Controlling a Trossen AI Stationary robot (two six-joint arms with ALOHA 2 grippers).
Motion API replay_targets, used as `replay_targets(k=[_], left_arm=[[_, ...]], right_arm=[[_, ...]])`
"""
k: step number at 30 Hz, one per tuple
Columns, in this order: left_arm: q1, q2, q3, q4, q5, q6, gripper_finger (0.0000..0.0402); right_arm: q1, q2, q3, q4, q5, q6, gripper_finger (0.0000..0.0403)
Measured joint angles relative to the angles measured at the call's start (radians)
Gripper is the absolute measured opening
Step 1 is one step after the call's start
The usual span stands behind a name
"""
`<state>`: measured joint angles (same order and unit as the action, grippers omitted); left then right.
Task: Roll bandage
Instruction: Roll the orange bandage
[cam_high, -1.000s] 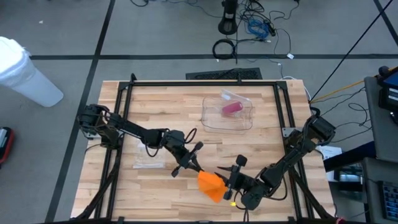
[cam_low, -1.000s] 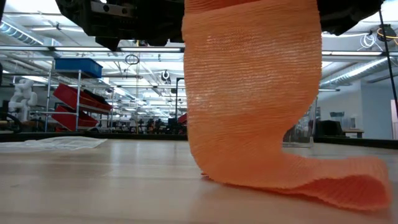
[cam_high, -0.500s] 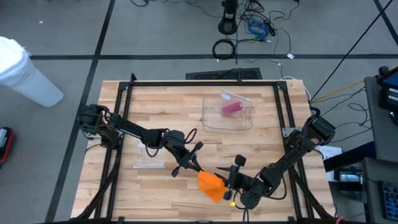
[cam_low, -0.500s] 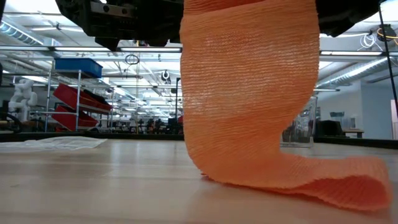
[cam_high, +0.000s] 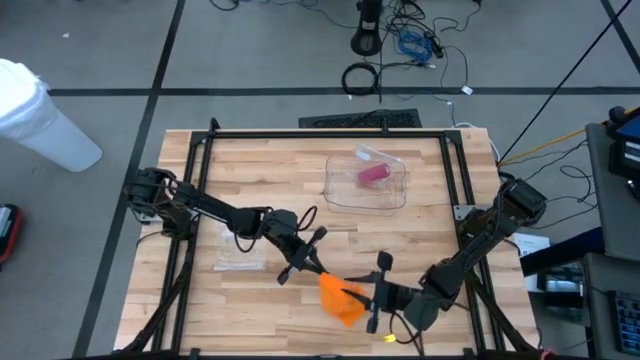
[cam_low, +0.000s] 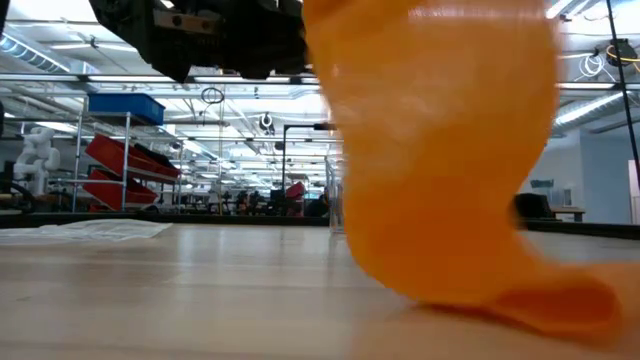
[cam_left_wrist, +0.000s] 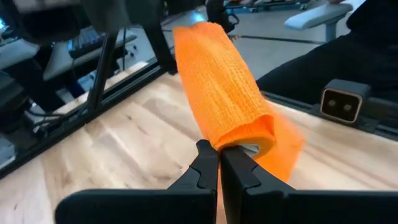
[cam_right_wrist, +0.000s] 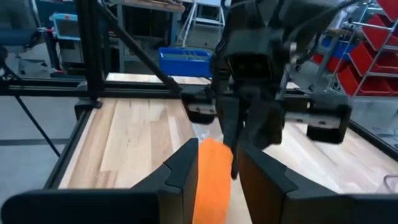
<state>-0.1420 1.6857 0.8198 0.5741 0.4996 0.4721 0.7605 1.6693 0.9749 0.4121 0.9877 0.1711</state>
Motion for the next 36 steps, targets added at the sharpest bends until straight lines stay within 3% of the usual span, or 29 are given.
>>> replay_targets(k=[10, 14, 17, 22, 27, 33, 36], left_arm=[[-0.001, 0.000, 0.000, 0.003, 0.003, 0.001, 0.0000], [-0.001, -0.001, 0.000, 0.004, 0.008, 0.001, 0.0000], [-0.001, -0.001, 0.000, -0.005, 0.009, 0.001, 0.0000], [-0.001, -0.001, 0.000, -0.020, -0.013, 0.004, 0.0000], [-0.001, -0.001, 0.000, -0.018, -0.018, 0.004, 0.0000], [-0.002, -0.001, 0.000, -0.017, -0.017, 0.004, 0.0000], [-0.005, -0.001, 0.000, -0.025, -0.017, 0.003, 0.0000]], right_arm=[[0.016, -0.180, 0.000, -0.265, 0.033, 0.012, 0.0100], [0.034, -0.196, 0.000, -0.500, 0.161, 0.186, 0.0100], [0.040, -0.195, -0.002, -0.675, 0.195, 0.373, 0.0100], [0.069, -0.194, -0.114, -0.720, 0.265, 0.601, 0.0100], [0.069, -0.194, -0.281, -0.493, 0.283, 0.718, 0.0100], [0.009, -0.194, -0.394, 0.010, 0.102, 0.409, 0.0100], [-0.006, -0.194, -0.398, 0.158, 0.027, 0.238, 0.0100]])
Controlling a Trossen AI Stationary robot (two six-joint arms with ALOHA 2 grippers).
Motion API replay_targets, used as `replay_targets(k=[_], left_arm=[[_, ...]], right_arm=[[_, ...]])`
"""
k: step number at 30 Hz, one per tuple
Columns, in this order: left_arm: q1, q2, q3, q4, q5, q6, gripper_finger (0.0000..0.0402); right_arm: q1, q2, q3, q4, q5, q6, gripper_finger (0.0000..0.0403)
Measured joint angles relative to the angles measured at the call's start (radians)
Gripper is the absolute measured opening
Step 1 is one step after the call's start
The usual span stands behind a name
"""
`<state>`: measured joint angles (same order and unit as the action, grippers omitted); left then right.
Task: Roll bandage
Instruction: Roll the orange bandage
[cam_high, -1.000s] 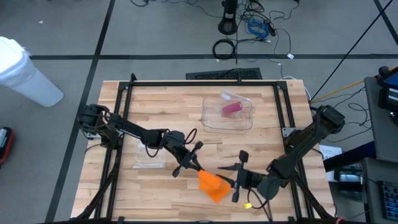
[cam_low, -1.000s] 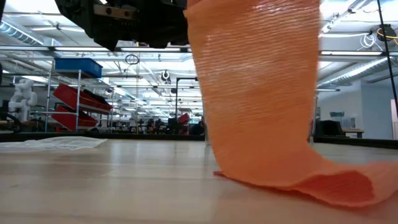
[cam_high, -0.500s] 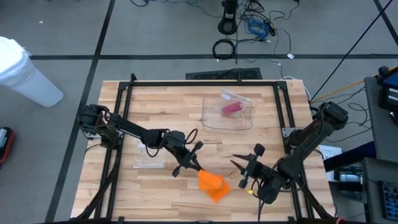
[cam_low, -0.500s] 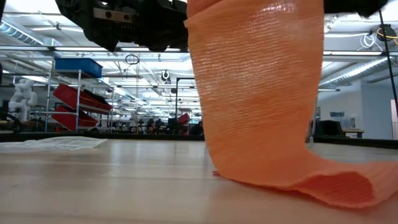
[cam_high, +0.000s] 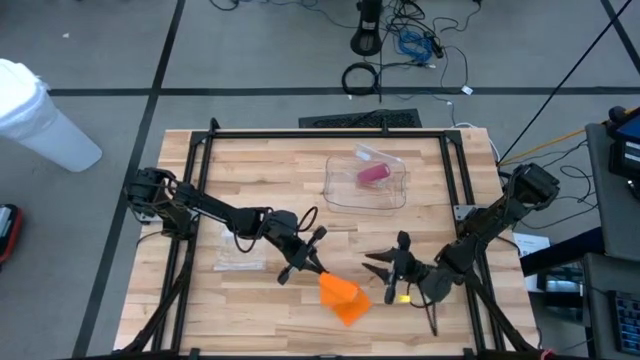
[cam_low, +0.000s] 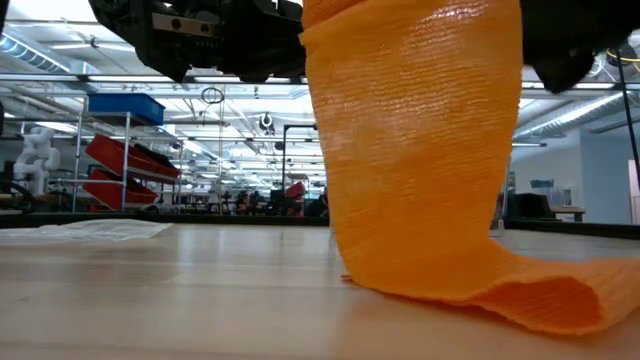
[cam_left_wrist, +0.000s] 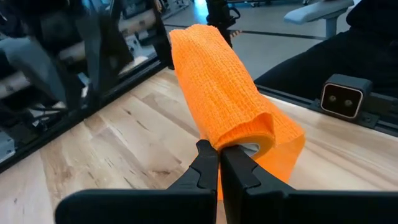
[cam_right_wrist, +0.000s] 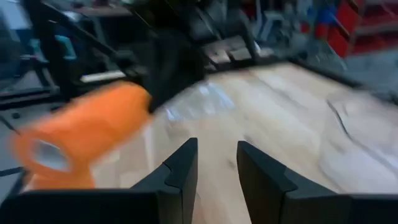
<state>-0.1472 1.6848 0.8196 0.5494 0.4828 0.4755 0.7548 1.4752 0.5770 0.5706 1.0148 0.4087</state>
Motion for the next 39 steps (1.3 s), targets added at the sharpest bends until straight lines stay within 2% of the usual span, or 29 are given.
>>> replay_targets(k=[4, 7, 10, 14, 16, 19, 22, 26, 31, 35, 39], left_arm=[[-0.011, 0.000, 0.000, -0.041, 0.000, -0.014, 0.0000], [-0.021, 0.000, 0.000, -0.045, 0.000, -0.056, 0.0000], [-0.042, 0.000, 0.000, -0.043, -0.001, -0.108, 0.0000], [-0.077, 0.000, 0.000, -0.032, -0.003, -0.104, 0.0000], [-0.092, 0.000, 0.000, -0.022, -0.020, -0.103, 0.0000], [-0.109, 0.000, 0.000, 0.004, -0.057, -0.104, 0.0000], [-0.130, -0.001, 0.000, -0.001, -0.143, -0.115, 0.0000], [-0.145, -0.001, 0.000, -0.042, -0.253, -0.193, 0.0000], [-0.164, -0.001, 0.000, -0.055, -0.328, -0.318, 0.0000], [-0.179, -0.001, 0.000, -0.053, -0.362, -0.307, 0.0000], [-0.181, -0.001, 0.000, -0.052, -0.370, -0.306, 0.0000]], right_arm=[[0.000, 0.000, 0.000, 0.086, -0.021, -0.172, 0.0100], [-0.001, 0.000, 0.000, 0.098, -0.027, -0.235, 0.0100], [-0.004, 0.000, 0.000, 0.090, -0.062, -0.204, 0.0100], [-0.012, 0.002, 0.000, 0.133, -0.232, -0.142, 0.0100], [-0.003, 0.024, 0.000, 0.145, -0.263, -0.108, 0.0100], [0.014, 0.095, 0.000, 0.198, -0.259, -0.058, 0.0100], [0.014, 0.190, 0.003, 0.319, -0.261, -0.032, 0.0100], [0.025, 0.256, 0.037, 0.358, -0.212, -0.141, 0.0100], [0.066, 0.240, 0.057, 0.266, -0.040, -0.376, 0.0100], [0.117, 0.184, 0.060, 0.252, -0.018, -0.458, 0.0100], [0.167, 0.126, 0.060, 0.208, -0.017, -0.460, 0.0100]])
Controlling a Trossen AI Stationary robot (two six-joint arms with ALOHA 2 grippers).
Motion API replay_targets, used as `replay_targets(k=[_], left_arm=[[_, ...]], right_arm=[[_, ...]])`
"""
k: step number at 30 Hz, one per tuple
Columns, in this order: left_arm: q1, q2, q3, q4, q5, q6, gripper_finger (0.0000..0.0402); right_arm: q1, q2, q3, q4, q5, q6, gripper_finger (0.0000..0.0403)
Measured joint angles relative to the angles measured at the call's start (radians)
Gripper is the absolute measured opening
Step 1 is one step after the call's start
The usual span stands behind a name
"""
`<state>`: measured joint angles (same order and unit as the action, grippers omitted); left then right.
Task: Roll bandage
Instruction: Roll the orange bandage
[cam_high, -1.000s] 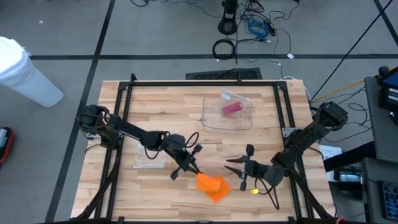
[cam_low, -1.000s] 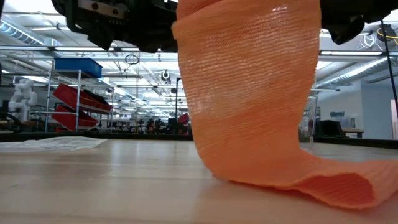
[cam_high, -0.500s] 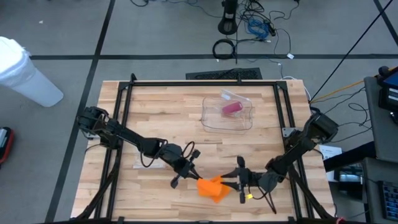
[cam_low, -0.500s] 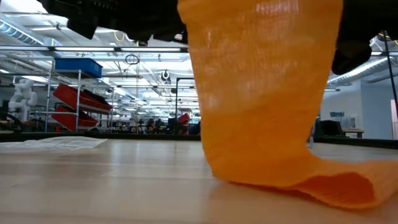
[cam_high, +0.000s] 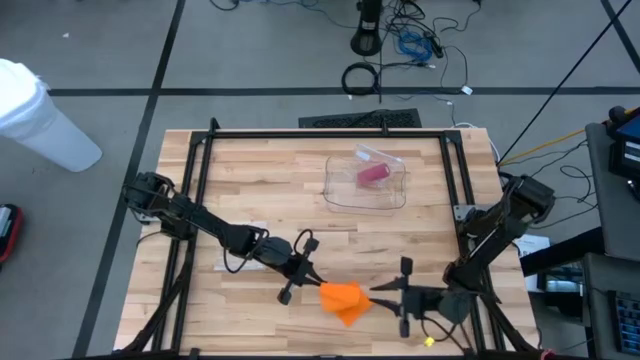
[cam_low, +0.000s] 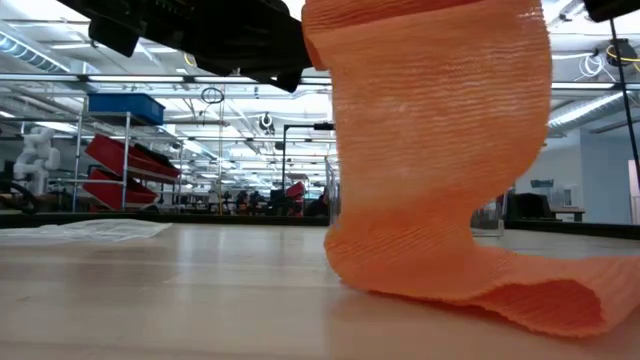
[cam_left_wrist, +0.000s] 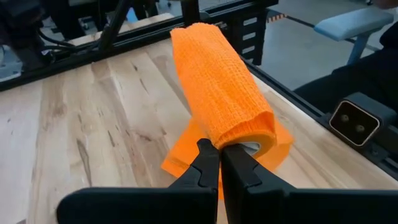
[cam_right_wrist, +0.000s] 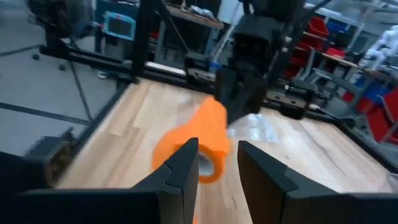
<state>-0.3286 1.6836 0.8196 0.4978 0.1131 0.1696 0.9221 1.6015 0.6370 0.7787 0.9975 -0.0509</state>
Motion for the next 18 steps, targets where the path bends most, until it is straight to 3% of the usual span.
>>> replay_targets(k=[8, 18], left_arm=[[0.000, 0.000, 0.000, 0.018, -0.018, 0.000, 0.0000], [0.001, 0.000, 0.000, 0.013, -0.018, 0.002, 0.0000]], right_arm=[[-0.025, 0.007, 0.000, -0.058, -0.011, 0.065, 0.0100], [-0.105, 0.007, 0.000, -0.059, -0.158, 0.068, 0.0100]])
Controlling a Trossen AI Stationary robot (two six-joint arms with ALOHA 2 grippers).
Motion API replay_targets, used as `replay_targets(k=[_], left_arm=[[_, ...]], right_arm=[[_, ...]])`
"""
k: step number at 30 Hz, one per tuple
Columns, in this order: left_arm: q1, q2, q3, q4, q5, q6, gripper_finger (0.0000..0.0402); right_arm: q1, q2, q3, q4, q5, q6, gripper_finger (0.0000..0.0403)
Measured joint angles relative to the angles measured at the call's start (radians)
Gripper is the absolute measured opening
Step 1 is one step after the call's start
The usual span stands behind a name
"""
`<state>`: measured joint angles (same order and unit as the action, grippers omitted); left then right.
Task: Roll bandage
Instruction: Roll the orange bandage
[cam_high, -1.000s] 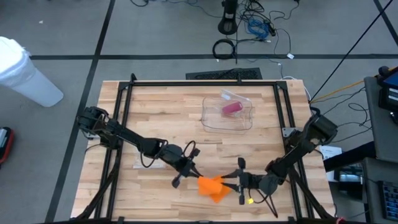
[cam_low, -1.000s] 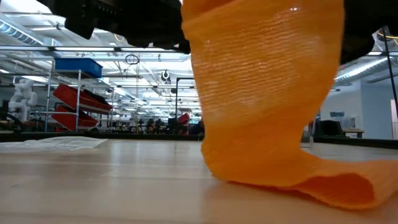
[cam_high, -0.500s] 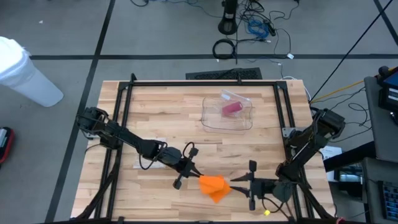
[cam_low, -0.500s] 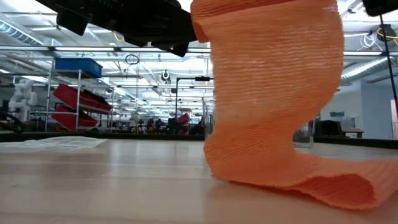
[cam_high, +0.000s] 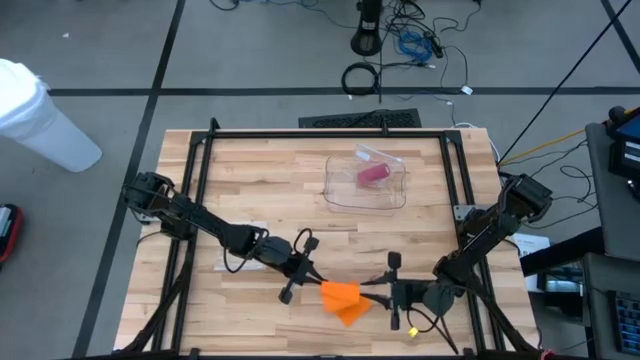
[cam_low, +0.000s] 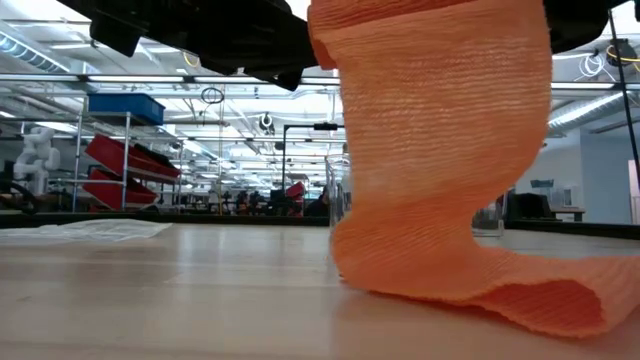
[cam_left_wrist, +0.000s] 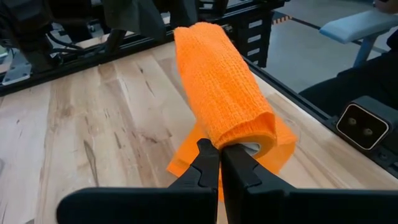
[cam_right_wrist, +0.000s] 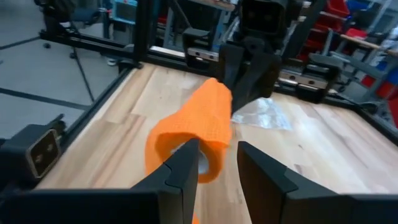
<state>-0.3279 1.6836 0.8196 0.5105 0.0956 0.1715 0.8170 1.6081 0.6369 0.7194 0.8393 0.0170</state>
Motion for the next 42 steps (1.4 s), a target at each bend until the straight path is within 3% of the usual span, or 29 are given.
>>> replay_targets(k=[26, 32, 42], left_arm=[[0.000, 0.000, 0.000, 0.008, -0.015, 0.001, 0.0000], [-0.001, 0.001, -0.003, 0.044, -0.034, 0.008, 0.0000], [-0.002, 0.001, -0.003, 0.003, -0.029, 0.058, 0.0000]], right_arm=[[-0.053, 0.000, 0.000, -0.051, -0.037, 0.021, 0.0099], [-0.083, 0.000, 0.000, -0.061, -0.108, -0.025, 0.0065], [-0.112, 0.000, -0.002, -0.053, -0.100, -0.059, 0.0012]])
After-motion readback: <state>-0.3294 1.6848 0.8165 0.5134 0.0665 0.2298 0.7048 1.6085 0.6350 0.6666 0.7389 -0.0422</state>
